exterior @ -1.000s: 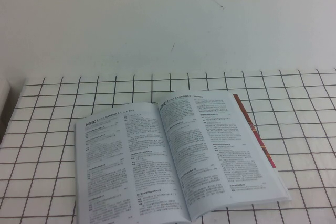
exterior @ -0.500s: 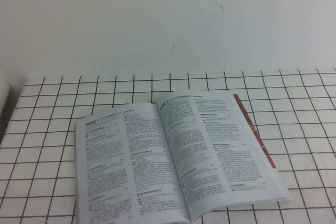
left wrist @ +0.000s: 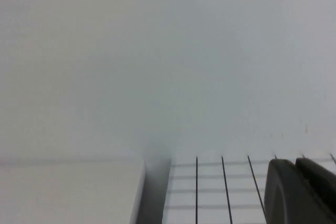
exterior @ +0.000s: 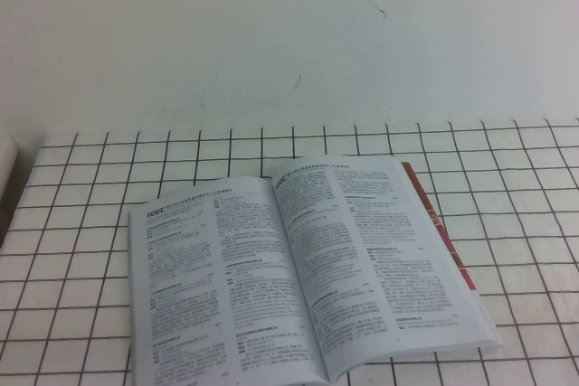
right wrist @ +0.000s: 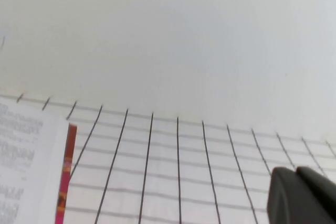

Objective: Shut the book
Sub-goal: 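Close the open booklet and leave it lying on the table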

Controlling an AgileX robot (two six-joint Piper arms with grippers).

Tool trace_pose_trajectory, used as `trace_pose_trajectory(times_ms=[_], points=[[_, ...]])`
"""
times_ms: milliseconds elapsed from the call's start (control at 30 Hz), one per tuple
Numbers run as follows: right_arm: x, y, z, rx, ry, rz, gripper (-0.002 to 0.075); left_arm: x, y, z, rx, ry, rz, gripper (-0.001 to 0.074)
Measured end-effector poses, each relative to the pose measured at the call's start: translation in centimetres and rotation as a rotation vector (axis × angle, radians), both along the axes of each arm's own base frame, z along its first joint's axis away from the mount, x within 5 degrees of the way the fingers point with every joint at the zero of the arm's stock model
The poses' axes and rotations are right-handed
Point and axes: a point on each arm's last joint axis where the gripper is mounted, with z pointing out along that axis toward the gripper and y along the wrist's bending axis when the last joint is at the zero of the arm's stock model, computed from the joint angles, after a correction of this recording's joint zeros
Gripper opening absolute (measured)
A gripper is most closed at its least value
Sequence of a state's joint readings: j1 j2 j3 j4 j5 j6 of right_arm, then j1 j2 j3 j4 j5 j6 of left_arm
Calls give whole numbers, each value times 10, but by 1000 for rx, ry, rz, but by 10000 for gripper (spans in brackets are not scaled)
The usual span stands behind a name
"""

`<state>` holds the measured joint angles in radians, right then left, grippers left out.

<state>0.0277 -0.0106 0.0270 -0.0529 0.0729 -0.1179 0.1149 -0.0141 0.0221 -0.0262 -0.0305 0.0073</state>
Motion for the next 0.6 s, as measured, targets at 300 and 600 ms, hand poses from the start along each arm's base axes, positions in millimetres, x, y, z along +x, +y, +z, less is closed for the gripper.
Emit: trace_pose_trajectory(times_ms=[300, 600], points=[[-2, 1, 27, 7, -297, 12, -3, -9, -1, 33, 43, -379, 6, -4], [-10, 1, 48, -13, -553, 4, -3, -15, -1, 44, -11, -523, -17, -4]])
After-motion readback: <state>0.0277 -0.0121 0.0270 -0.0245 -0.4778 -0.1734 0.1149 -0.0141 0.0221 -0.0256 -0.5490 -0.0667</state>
